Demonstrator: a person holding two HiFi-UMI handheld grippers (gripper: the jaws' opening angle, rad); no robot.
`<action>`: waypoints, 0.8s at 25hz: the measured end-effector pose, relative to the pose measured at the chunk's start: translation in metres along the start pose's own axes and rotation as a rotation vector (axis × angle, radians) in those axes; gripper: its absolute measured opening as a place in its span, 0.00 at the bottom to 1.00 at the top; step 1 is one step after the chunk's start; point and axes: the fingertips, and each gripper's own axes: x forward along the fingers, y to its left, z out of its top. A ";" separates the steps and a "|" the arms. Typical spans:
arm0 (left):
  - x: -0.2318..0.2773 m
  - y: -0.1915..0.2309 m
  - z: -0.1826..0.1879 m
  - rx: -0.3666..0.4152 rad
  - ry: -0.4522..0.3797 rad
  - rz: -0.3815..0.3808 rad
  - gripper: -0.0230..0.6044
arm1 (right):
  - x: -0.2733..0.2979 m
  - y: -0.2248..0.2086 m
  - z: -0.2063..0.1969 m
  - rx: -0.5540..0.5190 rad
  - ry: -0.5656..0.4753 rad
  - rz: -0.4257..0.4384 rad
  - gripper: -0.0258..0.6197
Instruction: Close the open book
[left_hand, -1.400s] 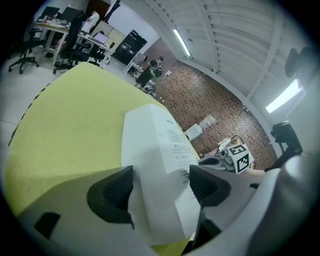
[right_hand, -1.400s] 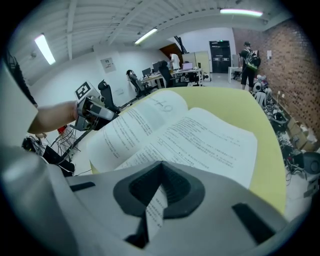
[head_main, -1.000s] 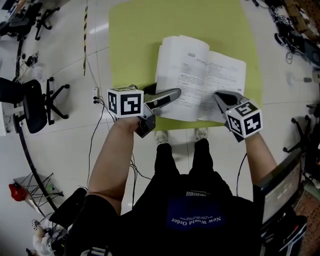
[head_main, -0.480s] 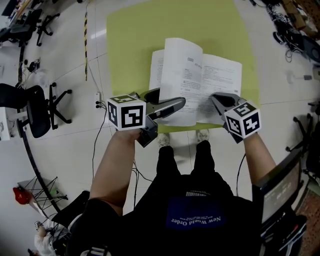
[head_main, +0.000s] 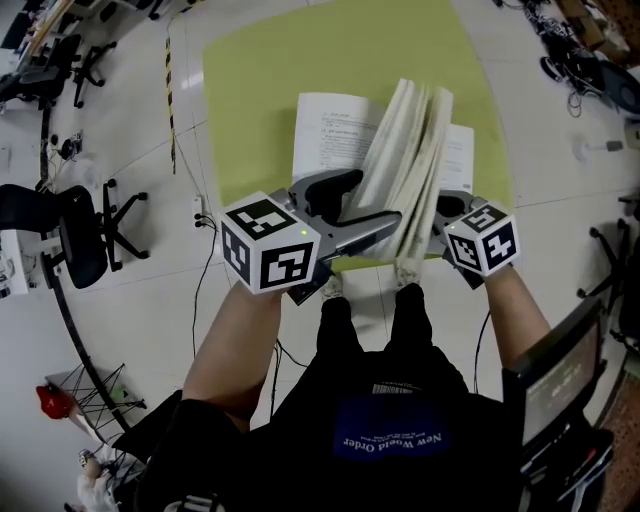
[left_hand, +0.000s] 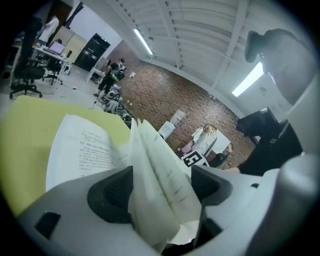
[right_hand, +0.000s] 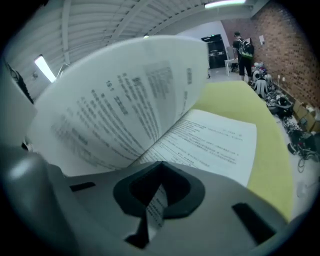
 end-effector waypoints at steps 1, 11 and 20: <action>0.007 -0.006 0.000 0.011 0.014 -0.014 0.62 | -0.002 -0.002 -0.001 0.007 0.001 -0.002 0.02; 0.059 -0.054 0.002 0.083 0.071 -0.136 0.62 | -0.040 -0.034 -0.031 0.084 0.008 -0.045 0.02; 0.118 -0.135 -0.038 0.057 0.166 -0.383 0.62 | -0.090 -0.059 -0.075 0.163 -0.019 -0.106 0.02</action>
